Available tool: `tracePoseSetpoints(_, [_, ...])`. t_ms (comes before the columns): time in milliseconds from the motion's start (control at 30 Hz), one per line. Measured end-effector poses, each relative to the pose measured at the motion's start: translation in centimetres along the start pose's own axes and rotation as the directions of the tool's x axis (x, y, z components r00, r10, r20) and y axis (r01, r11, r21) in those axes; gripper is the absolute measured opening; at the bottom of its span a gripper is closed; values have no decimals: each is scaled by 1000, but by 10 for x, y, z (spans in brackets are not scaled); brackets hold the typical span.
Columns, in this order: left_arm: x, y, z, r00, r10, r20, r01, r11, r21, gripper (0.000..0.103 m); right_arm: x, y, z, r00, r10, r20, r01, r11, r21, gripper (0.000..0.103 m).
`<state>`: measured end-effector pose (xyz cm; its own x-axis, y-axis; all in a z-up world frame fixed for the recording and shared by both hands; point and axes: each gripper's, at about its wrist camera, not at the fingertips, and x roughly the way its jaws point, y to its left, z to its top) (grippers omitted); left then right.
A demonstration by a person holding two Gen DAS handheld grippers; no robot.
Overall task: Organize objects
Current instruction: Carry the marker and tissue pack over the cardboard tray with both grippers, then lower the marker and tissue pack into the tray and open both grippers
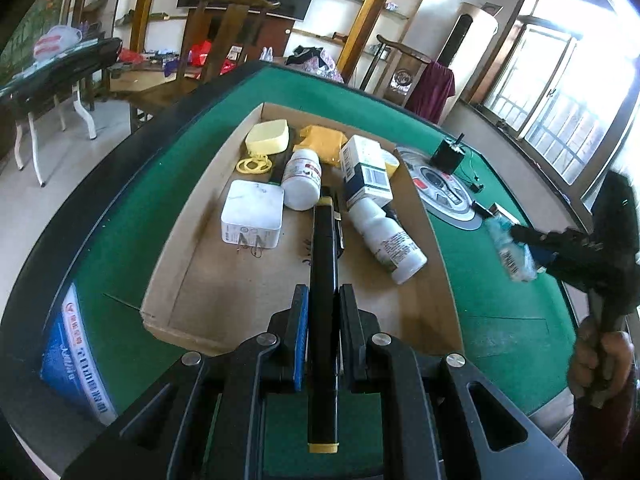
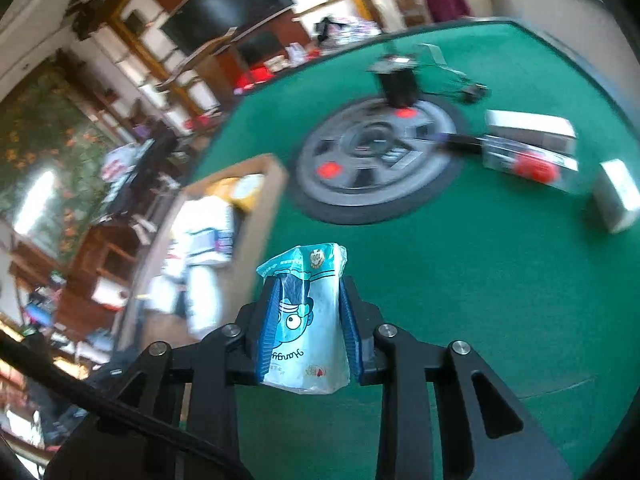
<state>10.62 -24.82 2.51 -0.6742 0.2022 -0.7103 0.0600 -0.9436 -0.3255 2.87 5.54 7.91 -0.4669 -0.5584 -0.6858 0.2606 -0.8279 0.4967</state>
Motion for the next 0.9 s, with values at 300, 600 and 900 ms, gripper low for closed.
tracePoseSetpoints(300, [26,2,11,998,66,-26,-65,998,20,11,53,84,-14,986,85,-143,-104,985,-135,27])
tracePoseSetpoints(600, [40,7,17,997,67,-33,-67,998,-1,12,105,118,-38,968,53,-245,-103,976,-193,27])
tracePoseSetpoints(900, [20,6,14,999,45,-3,-45,999,-26,21,120,123,-48,966,-6,-259,-58,969,-241,27])
